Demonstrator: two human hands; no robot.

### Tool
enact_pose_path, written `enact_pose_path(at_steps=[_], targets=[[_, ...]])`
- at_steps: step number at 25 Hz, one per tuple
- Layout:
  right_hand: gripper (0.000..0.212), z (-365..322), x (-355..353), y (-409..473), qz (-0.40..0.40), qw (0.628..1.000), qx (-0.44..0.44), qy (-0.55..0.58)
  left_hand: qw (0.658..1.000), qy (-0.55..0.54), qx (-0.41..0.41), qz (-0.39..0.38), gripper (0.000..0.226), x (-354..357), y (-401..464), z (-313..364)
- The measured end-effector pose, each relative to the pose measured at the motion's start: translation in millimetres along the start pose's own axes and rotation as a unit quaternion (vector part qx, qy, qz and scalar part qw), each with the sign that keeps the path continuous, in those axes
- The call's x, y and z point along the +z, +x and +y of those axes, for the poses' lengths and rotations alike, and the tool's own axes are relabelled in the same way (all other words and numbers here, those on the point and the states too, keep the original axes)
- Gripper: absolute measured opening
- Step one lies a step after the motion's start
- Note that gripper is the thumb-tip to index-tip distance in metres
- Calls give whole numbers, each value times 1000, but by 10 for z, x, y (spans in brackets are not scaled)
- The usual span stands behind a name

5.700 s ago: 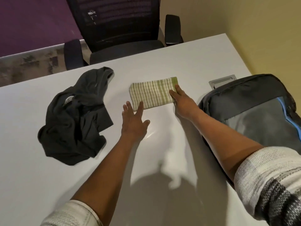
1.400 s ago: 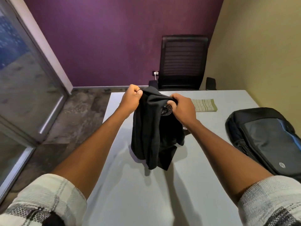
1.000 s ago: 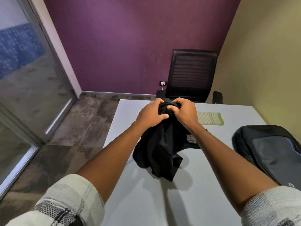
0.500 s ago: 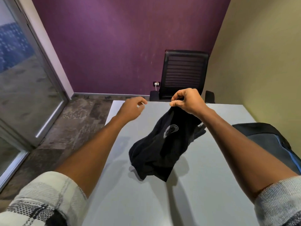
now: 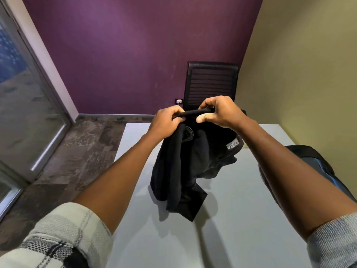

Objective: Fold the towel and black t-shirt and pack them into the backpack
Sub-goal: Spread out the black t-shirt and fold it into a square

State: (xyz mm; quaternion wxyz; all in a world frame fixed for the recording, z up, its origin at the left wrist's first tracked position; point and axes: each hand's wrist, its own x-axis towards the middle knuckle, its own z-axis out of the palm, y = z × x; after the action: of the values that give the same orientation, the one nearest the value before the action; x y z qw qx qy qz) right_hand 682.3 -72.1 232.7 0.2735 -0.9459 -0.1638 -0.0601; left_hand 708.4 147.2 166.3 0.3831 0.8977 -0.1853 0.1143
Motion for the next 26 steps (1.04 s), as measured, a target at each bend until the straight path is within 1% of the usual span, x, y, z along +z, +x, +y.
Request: enact_pose_path(at_steps=[1, 2, 3, 4, 6, 7, 9, 11, 13, 14, 15, 16, 17, 19, 21, 22, 24, 26], targets=[[35, 43, -44, -6, -46, 998, 36, -26, 1000, -1, 1, 23, 10, -69, 65, 35], [32, 86, -66, -7, -72, 994, 68, -54, 999, -5, 2, 42, 13, -122, 134, 67], [26, 126, -76, -2, -65, 991, 90, -76, 998, -15, 5, 56, 16, -159, 197, 103], [21, 158, -83, 3, -36, 990, 101, -86, 997, -28, 7, 66, 18, -187, 249, 136], [13, 187, -75, -12, 20, 992, 113, -57, 995, -44, 8, 87, 18, -240, 313, 168], [12, 189, -63, -31, 29, 991, 125, -32, 994, -45, 5, 100, 18, -272, 339, 160], [14, 228, -25, -54, 19, 988, 156, 4, 991, -42, -8, 124, 18, -350, 390, 125], [14, 250, 19, -54, 35, 985, 159, 51, 990, -22, -28, 137, 18, -389, 431, 68], [16, 188, 11, -4, 80, 976, 152, 137, 989, 39, -72, 122, 19, -351, 442, -13], [16, 140, 0, 33, 97, 971, 144, 164, 987, 75, -102, 98, 19, -296, 410, -59], [15, 83, -10, 78, 110, 970, 136, 170, 986, 92, -124, 66, 18, -210, 355, -112], [13, 17, -15, 117, 116, 970, 131, 166, 986, 87, -139, 31, 16, -119, 274, -155], [11, -37, -2, 153, 119, 970, 132, 168, 987, 61, -150, -2, 14, -26, 168, -197], [8, -115, 52, 226, 123, 958, 146, 214, 984, -51, -163, -48, 11, 131, -104, -212], [11, -183, 103, 283, 137, 939, 166, 269, 974, -168, -147, -38, 16, 248, -388, -201], [14, -218, 114, 294, 150, 928, 178, 290, 971, -198, -133, -22, 20, 289, -533, -176], [20, -246, 113, 324, 164, 909, 204, 325, 975, -199, -94, 11, 39, 359, -791, -151], [23, -278, 111, 331, 158, 897, 221, 348, 983, -169, -55, 47, 58, 454, -973, -143]])
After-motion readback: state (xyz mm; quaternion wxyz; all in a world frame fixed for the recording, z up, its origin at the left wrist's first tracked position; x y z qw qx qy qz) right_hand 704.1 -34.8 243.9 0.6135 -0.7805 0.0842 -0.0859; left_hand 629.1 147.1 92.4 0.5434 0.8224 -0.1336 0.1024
